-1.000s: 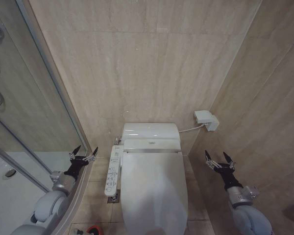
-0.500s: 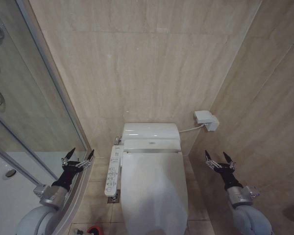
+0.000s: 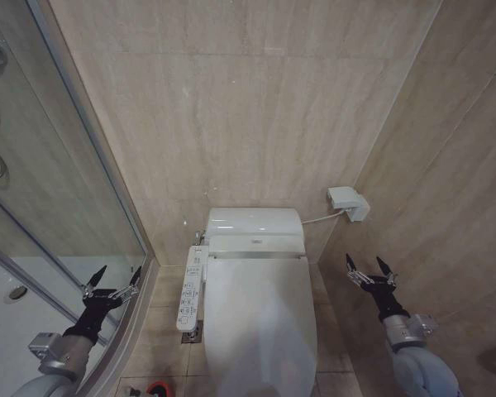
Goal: Open the toilet lid, clean the toilet bowl with a toilet brush, close the toilet lid, and flush.
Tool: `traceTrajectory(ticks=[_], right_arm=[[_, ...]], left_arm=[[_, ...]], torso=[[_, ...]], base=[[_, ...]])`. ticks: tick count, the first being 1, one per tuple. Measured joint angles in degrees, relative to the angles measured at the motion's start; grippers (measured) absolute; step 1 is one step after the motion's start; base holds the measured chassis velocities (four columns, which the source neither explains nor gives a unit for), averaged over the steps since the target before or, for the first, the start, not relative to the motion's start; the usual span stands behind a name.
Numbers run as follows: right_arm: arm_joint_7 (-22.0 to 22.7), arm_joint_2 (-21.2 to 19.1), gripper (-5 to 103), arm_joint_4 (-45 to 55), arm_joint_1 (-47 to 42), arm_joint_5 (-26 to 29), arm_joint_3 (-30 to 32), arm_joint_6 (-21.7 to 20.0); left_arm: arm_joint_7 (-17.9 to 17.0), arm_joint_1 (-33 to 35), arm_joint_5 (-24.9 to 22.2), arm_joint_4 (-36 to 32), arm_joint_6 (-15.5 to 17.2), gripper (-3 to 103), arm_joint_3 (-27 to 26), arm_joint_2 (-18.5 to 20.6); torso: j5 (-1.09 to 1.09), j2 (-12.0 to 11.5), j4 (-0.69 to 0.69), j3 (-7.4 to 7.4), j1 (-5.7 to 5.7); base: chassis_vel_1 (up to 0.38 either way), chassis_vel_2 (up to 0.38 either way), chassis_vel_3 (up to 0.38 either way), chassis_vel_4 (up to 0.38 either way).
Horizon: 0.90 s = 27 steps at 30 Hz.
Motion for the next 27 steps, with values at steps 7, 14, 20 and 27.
traceTrajectory(ticks=[7,14,20,27], right_arm=[[0.0,0.0,100,0.0,0.0,0.0,0.0,0.0],[0.0,0.0,100,0.0,0.0,0.0,0.0,0.0],[0.0,0.0,100,0.0,0.0,0.0,0.0,0.0],[0.0,0.0,100,0.0,0.0,0.0,0.0,0.0]], left_arm=[[2.78,0.62,-0.19,0.67,-2.64,100,-0.34,0.29],[4.22,0.11,-0.48,1.08,-4.05,100,0.29,0.5],[3.79,-0.7,-0.57,1.48,-4.15,100,0.65,0.97],[2.99,-1.26,-0.69,1.84,-4.18,100,1.08,1.47]], torso=[[0.0,0.0,0.0,0.0,0.0],[0.0,0.0,0.0,0.0,0.0],[0.0,0.0,0.0,0.0,0.0],[0.0,0.0,0.0,0.0,0.0]], base=[[0.0,0.0,0.0,0.0],[0.0,0.0,0.0,0.0],[0.0,0.0,0.0,0.0],[0.0,0.0,0.0,0.0]])
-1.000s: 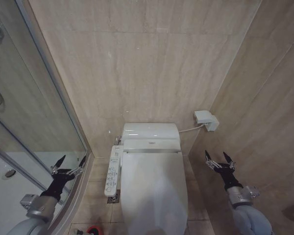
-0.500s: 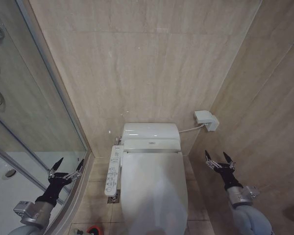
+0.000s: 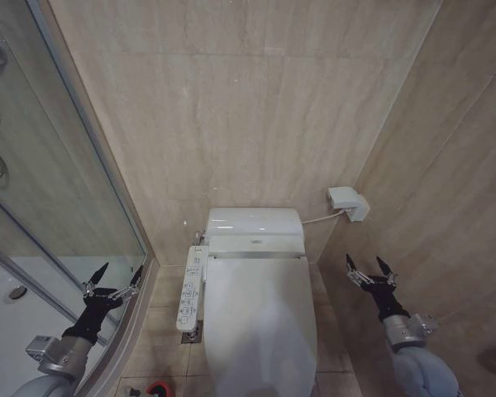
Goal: Open the toilet lid, clean the toilet bowl with a toilet brush, close the toilet lid, and flush.
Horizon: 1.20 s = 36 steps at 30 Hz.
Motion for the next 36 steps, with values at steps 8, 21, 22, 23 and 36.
traceTrajectory(ticks=[8,21,22,23,36], right_arm=[[0.0,0.0,100,0.0,0.0,0.0,0.0,0.0],[0.0,0.0,100,0.0,0.0,0.0,0.0,0.0],[0.0,0.0,100,0.0,0.0,0.0,0.0,0.0],[0.0,0.0,100,0.0,0.0,0.0,0.0,0.0],[0.0,0.0,100,0.0,0.0,0.0,0.0,0.0]], left_arm=[[-0.77,-1.06,0.2,0.22,0.8,100,0.64,0.44],[-0.84,-1.14,0.3,0.3,0.93,100,0.7,0.47],[-0.84,-1.14,0.3,0.3,0.93,100,0.7,0.47],[-0.84,-1.14,0.3,0.3,0.93,100,0.7,0.47],[-0.82,-1.13,0.32,0.3,0.95,100,0.7,0.45]], torso=[[0.0,0.0,0.0,0.0,0.0],[0.0,0.0,0.0,0.0,0.0],[0.0,0.0,0.0,0.0,0.0],[0.0,0.0,0.0,0.0,0.0],[0.0,0.0,0.0,0.0,0.0]], base=[[0.0,0.0,0.0,0.0],[0.0,0.0,0.0,0.0],[0.0,0.0,0.0,0.0],[0.0,0.0,0.0,0.0],[0.0,0.0,0.0,0.0]])
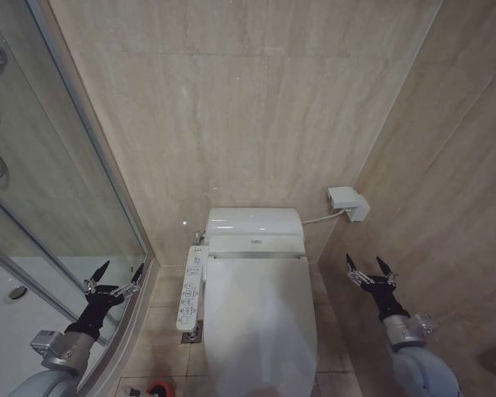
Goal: Open the toilet lid, clean the toilet bowl with a toilet brush, close the toilet lid, and flush.
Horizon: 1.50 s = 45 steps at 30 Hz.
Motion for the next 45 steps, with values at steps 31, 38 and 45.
traceTrajectory(ticks=[31,38,45], right_arm=[[0.0,0.0,100,0.0,0.02,0.0,0.0,0.0],[0.0,0.0,100,0.0,0.0,0.0,0.0,0.0],[0.0,0.0,100,0.0,0.0,0.0,0.0,0.0]], left_arm=[[0.0,0.0,0.0,-0.01,0.0,100,-0.01,0.0],[0.0,0.02,0.0,-0.01,-0.01,100,-0.01,-0.01],[0.0,0.01,-0.01,-0.01,-0.01,100,-0.01,0.0]], torso=[[0.0,-0.01,0.0,0.01,0.04],[0.0,0.0,0.0,-0.01,-0.02],[0.0,0.0,0.0,0.0,0.0]], base=[[0.02,-0.015,-0.02,0.019],[0.074,-0.024,-0.052,0.025],[0.034,0.004,-0.024,0.004]])
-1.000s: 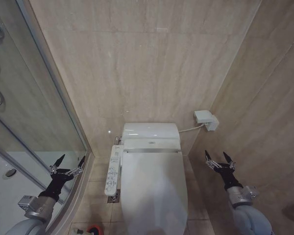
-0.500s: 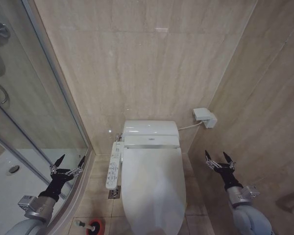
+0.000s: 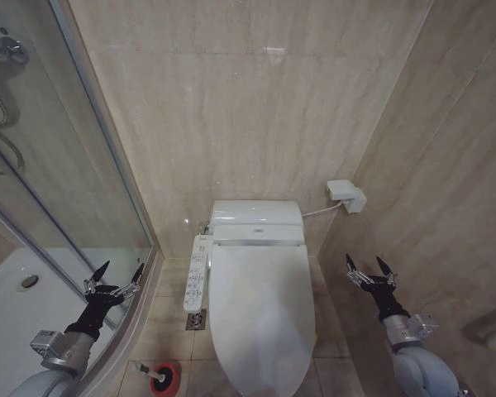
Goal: Open the toilet lid, clean the toilet bowl with a toilet brush, close the toilet lid, and flush.
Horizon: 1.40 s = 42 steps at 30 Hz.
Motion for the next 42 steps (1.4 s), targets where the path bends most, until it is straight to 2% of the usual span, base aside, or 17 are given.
traceTrajectory(ticks=[35,42], right_arm=[[0.0,0.0,100,0.0,0.02,0.0,0.0,0.0],[0.0,0.0,100,0.0,0.0,0.0,0.0,0.0]], left_arm=[[0.0,-0.02,0.0,0.0,0.0,100,0.0,0.0],[0.0,0.01,0.0,0.0,0.0,100,0.0,0.0]], torso=[[0.0,-0.01,0.0,0.01,0.04],[-0.02,0.0,0.0,-0.01,-0.02]], base=[[0.046,-0.047,-0.042,0.049],[0.126,-0.135,-0.155,0.149]])
